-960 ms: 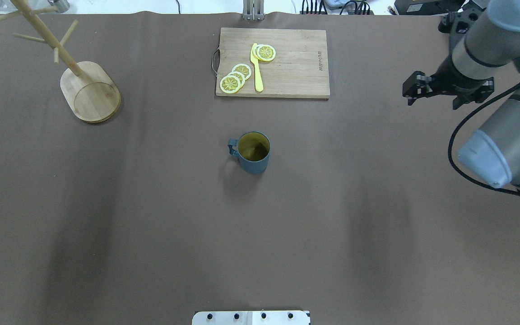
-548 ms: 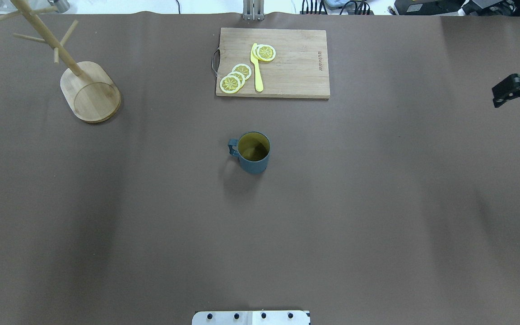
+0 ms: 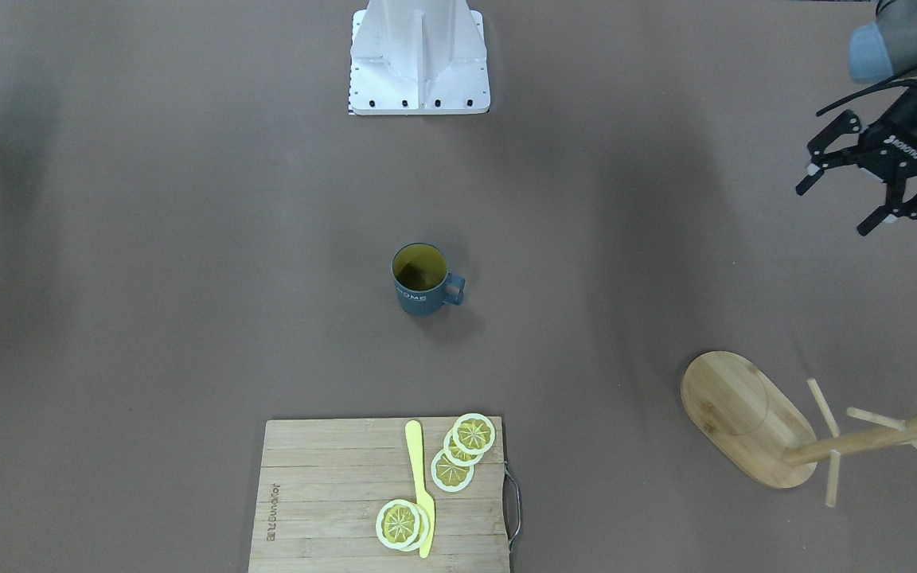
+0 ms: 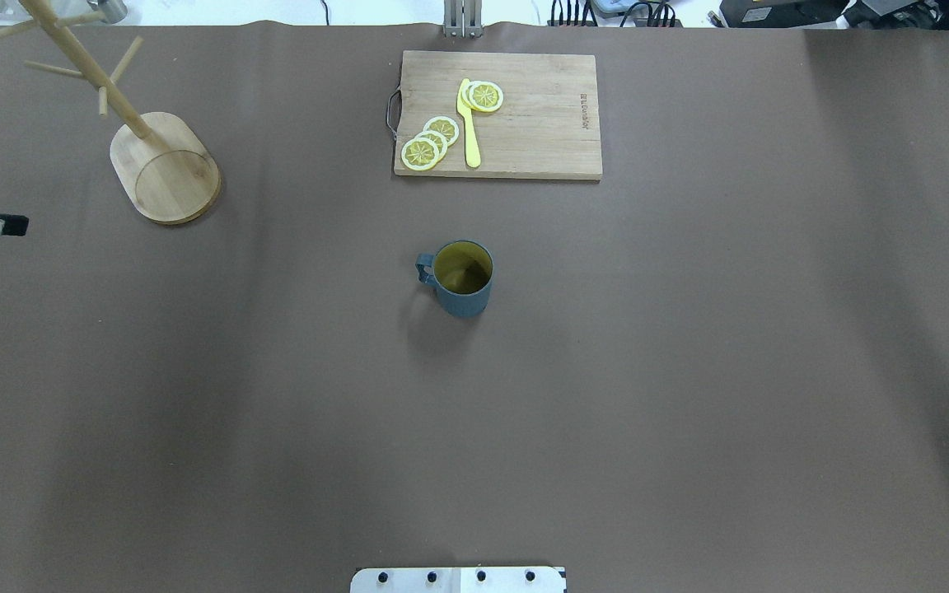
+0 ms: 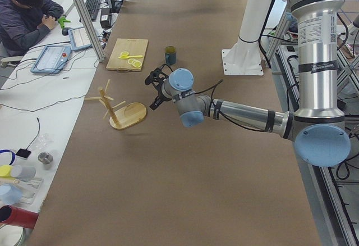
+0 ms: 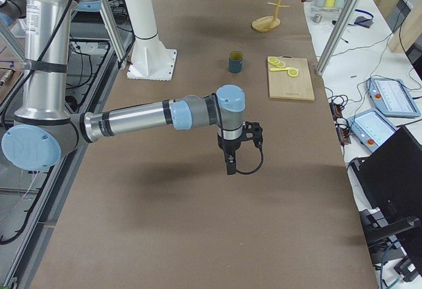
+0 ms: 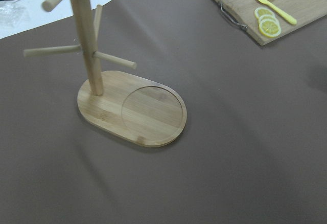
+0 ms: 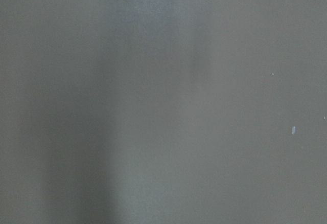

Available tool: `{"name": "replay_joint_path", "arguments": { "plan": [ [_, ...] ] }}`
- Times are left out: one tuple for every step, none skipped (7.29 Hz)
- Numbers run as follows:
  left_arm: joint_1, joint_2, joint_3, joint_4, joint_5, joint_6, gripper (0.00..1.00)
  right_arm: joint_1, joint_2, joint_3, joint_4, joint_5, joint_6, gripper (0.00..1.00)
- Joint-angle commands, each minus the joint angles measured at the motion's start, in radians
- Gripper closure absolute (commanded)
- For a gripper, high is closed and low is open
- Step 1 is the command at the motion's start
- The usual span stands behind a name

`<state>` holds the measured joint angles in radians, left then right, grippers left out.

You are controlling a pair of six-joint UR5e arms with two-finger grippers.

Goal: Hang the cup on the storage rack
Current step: 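Reach the left gripper toward the blue mug's handle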

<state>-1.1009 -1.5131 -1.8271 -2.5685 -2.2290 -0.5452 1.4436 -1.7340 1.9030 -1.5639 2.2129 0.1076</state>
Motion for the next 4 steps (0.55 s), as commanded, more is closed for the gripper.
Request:
{"name": "replay_joint_path", "arguments": {
  "plan": [
    [0.193, -0.108, 0.012, 0.002, 0.162, -0.094, 0.01, 0.067, -0.093, -0.068, 0.128, 0.019, -0.003, 0.00],
    [0.249, -0.181, 0.081, -0.001, 0.166, -0.104, 0.01, 0.078, -0.119, -0.073, 0.130, 0.025, -0.005, 0.00],
    [0.294, -0.250, 0.147, -0.007, 0.166, -0.101, 0.02, 0.080, -0.133, -0.070, 0.131, 0.022, -0.009, 0.00],
    [0.326, -0.306, 0.188, -0.013, 0.210, -0.101, 0.02, 0.080, -0.131, -0.068, 0.124, 0.015, -0.009, 0.00]
  ]
}}
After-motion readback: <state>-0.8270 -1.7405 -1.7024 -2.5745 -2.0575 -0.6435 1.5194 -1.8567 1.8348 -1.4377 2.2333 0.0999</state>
